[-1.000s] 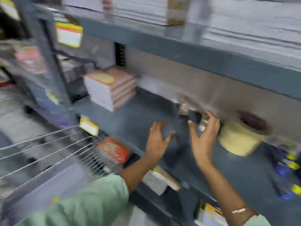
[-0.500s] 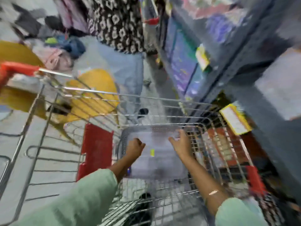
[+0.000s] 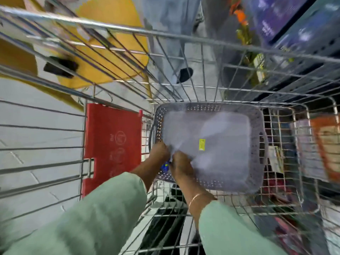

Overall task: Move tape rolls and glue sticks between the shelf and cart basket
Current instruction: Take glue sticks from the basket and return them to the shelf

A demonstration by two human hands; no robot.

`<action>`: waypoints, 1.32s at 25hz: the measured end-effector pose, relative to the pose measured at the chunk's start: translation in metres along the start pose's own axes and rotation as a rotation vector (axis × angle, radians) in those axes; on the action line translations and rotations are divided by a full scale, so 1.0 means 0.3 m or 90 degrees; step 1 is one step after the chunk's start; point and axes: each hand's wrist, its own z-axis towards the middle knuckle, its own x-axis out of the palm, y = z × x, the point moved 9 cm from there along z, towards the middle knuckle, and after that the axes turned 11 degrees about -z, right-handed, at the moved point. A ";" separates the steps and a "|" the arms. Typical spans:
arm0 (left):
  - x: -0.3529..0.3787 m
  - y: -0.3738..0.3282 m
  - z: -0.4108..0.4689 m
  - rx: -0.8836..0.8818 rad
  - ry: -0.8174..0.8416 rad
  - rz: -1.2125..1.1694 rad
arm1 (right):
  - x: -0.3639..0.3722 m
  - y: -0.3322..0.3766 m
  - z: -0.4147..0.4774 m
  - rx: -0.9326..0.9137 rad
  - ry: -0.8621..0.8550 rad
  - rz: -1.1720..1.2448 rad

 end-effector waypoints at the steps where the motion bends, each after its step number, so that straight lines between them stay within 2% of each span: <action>1: 0.004 0.004 0.006 -0.002 -0.009 0.002 | 0.008 0.007 0.002 -0.018 -0.018 -0.014; 4: 0.012 0.019 0.021 -0.013 -0.034 0.029 | 0.010 0.017 0.009 -0.028 -0.065 -0.057; 7: 0.018 0.054 0.030 -0.063 -0.061 -0.002 | 0.022 0.035 0.031 -0.039 -0.057 -0.083; 10: 0.022 0.053 0.014 -0.063 -0.091 -0.009 | -0.009 0.000 0.035 0.010 -0.059 -0.114; 13: 0.027 0.036 -0.021 -0.053 -0.098 -0.047 | -0.102 -0.063 0.015 0.041 -0.064 -0.097; 16: 0.023 -0.067 -0.096 0.000 -0.101 -0.101 | -0.302 -0.113 -0.052 0.060 -0.132 -0.069; 21: -0.007 -0.434 -0.341 0.213 -0.131 -0.260 | -0.727 -0.188 -0.276 0.052 -0.308 0.019; 25: 0.006 -0.790 -0.641 0.459 -0.152 -0.320 | -1.085 -0.385 -0.584 0.086 -0.520 0.156; 29: 0.161 -1.128 -1.058 0.689 -0.102 -0.317 | -1.347 -0.741 -1.035 0.115 -0.743 0.266; 33: 0.537 -1.309 -1.529 0.870 0.027 -0.226 | -1.344 -1.228 -1.553 0.137 -0.934 0.416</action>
